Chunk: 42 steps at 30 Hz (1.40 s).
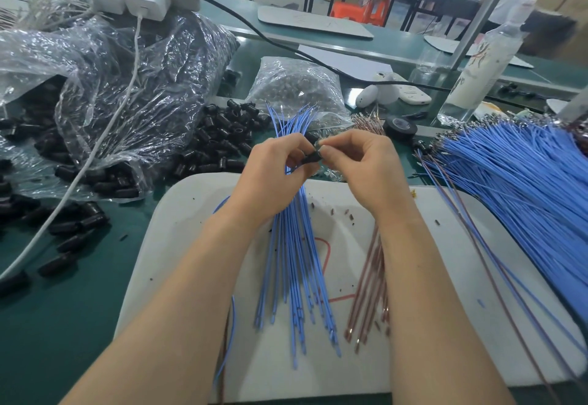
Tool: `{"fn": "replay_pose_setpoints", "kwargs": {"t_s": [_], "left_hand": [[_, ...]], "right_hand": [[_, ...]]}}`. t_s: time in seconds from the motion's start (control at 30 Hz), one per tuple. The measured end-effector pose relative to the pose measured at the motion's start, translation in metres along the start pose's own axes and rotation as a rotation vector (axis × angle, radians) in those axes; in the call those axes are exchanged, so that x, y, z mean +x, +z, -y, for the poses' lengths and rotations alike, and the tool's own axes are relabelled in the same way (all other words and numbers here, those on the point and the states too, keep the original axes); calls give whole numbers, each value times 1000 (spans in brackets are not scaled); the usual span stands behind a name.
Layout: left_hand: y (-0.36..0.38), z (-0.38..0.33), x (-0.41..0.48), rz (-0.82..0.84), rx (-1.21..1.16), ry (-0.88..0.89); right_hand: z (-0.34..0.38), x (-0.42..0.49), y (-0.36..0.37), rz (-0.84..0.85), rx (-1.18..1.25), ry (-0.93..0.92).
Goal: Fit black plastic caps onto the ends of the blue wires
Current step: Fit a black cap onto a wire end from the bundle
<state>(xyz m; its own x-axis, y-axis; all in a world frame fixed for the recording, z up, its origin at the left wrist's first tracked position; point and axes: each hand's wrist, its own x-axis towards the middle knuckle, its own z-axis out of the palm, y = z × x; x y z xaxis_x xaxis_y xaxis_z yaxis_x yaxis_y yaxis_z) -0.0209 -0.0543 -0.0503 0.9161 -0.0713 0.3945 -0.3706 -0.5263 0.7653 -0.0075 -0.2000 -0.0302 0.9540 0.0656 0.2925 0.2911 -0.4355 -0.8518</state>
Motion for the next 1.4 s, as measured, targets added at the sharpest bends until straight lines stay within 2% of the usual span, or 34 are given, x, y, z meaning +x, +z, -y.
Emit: {"fn": "replay_pose_setpoints", "kwargs": {"t_s": [0.17, 0.27, 0.33, 0.4, 0.5, 0.67, 0.83, 0.9, 1.17, 1.33, 1.4], "left_hand": [[3, -2, 1, -1, -40, -59], [4, 2, 2, -8, 6, -112], [2, 5, 3, -61, 1, -136], [2, 5, 4, -103, -25, -149], [1, 4, 6, -131, -62, -167], [0, 4, 6, -138, -44, -168], [0, 5, 5, -184, 45, -147], [0, 5, 5, -200, 57, -135], [1, 5, 6, -202, 76, -139], [2, 4, 6, -187, 72, -135], [3, 5, 6, -188, 67, -141]], "right_hand": [[1, 0, -1, -18, 141, 35], [-3, 2, -15, -182, 158, 75], [-9, 5, -26, -303, 123, 130], [-18, 6, -28, -339, -43, 201], [-27, 8, -16, -294, -233, 225], [-25, 8, -8, -138, -326, 138], [-25, 8, -23, -277, -415, 163], [-25, 7, -28, -275, -471, 222], [-26, 8, -22, 36, -626, 388], [-27, 10, -9, -5, -639, 312], [-28, 9, -6, -34, -565, 258]]}}
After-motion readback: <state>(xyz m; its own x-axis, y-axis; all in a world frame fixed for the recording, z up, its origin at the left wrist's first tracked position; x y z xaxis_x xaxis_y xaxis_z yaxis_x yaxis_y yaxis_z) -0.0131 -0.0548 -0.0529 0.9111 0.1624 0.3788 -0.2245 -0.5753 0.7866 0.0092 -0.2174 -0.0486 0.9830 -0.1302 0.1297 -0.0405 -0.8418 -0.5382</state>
